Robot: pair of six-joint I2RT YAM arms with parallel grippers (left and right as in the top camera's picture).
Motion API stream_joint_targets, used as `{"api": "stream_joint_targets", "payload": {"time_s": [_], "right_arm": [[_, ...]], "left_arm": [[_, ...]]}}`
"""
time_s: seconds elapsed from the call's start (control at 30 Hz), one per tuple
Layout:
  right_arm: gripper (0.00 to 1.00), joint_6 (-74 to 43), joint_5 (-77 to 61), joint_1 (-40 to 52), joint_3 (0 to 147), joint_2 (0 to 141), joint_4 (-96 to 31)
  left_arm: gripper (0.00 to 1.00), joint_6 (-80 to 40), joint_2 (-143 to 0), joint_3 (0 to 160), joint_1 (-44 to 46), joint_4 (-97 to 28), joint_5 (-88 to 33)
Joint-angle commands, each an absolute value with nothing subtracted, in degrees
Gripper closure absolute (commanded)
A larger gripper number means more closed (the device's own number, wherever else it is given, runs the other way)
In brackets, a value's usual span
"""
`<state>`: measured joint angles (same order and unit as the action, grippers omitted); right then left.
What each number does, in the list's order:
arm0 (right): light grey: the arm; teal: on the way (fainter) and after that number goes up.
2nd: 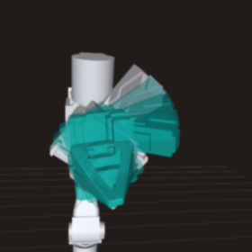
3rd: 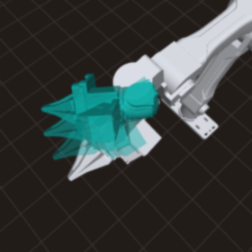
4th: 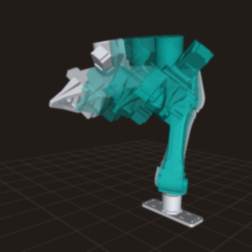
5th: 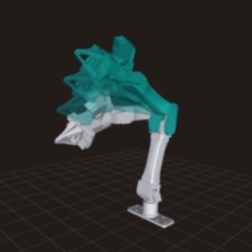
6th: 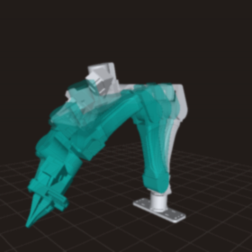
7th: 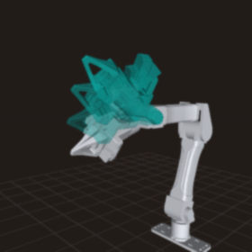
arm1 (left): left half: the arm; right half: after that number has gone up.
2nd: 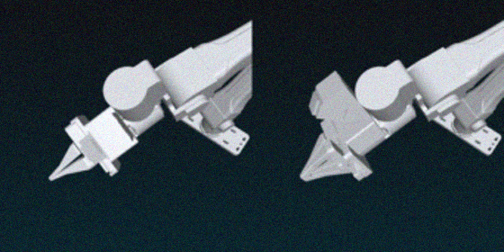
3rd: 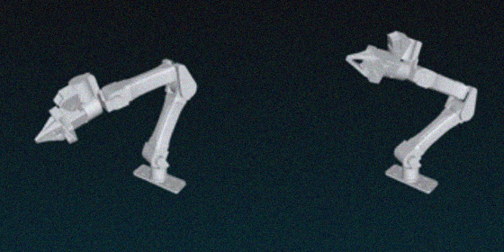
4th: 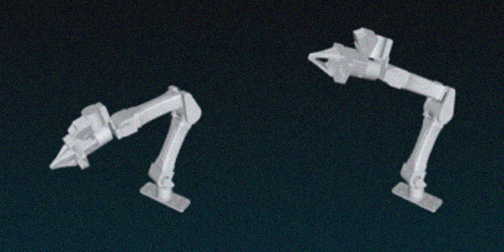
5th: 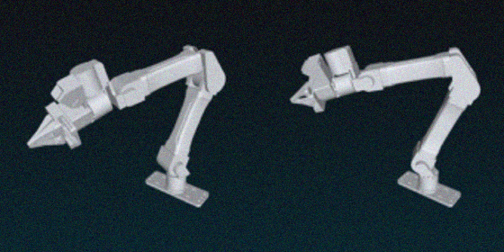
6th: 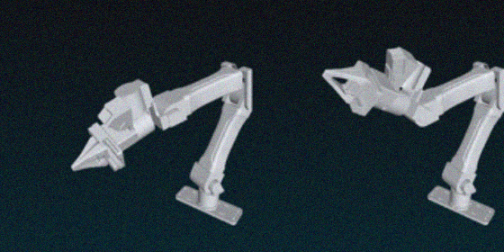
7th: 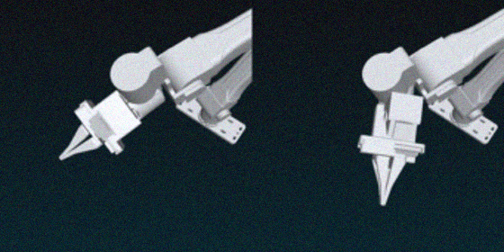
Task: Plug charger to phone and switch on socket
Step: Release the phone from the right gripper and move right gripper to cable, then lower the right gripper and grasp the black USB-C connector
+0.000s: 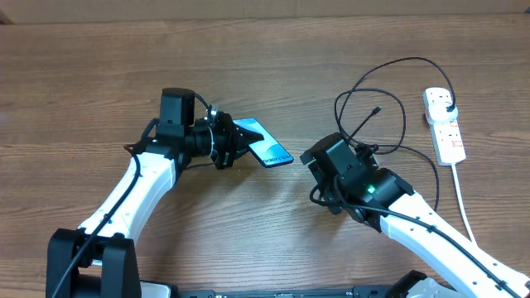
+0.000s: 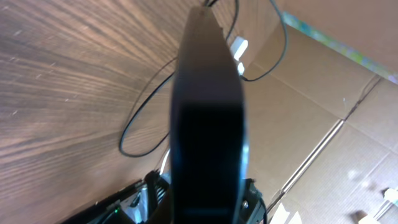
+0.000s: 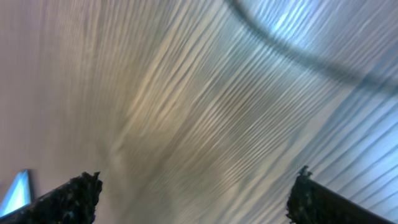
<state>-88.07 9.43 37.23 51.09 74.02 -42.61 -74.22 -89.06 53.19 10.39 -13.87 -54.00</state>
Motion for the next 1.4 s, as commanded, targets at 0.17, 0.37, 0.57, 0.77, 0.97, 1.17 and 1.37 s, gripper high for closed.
{"api": "stream_joint_targets", "payload": {"time_s": [0.17,0.37,0.57,0.77,0.97,1.17,1.37], "right_arm": [[0.0,-80.44,17.98,37.5,50.98,74.35,-47.09],[0.0,-67.64,17.67,34.61,52.51,74.35,-45.39],[0.01,-56.95,12.73,20.91,65.8,78.83,-56.49],[0.03,-50.81,12.49,13.54,78.02,90.19,-63.61],[0.12,-47.86,13.21,9.61,87.9,106.26,-63.0],[0.21,-47.92,13.19,8.38,89.25,116.9,-53.8],[0.28,-47.99,13.19,8.4,89.25,120.09,-50.41]], "left_arm": [[0.96,-68.23,-88.07,54.57,10.11,-14.59,-64.66],[0.96,-64.25,-88.07,54.57,10.11,-14.79,-69.28],[0.95,-64.27,-88.07,54.57,10.11,-14.76,-66.48],[0.95,-64.27,-88.07,54.57,10.13,-14.76,-65.41],[0.95,-64.29,-88.07,54.57,10.15,-14.79,-65.49],[0.96,-64.27,-88.07,54.57,10.15,-14.79,-65.63],[0.94,-64.27,-88.07,54.57,10.15,-14.79,-65.39]]}}
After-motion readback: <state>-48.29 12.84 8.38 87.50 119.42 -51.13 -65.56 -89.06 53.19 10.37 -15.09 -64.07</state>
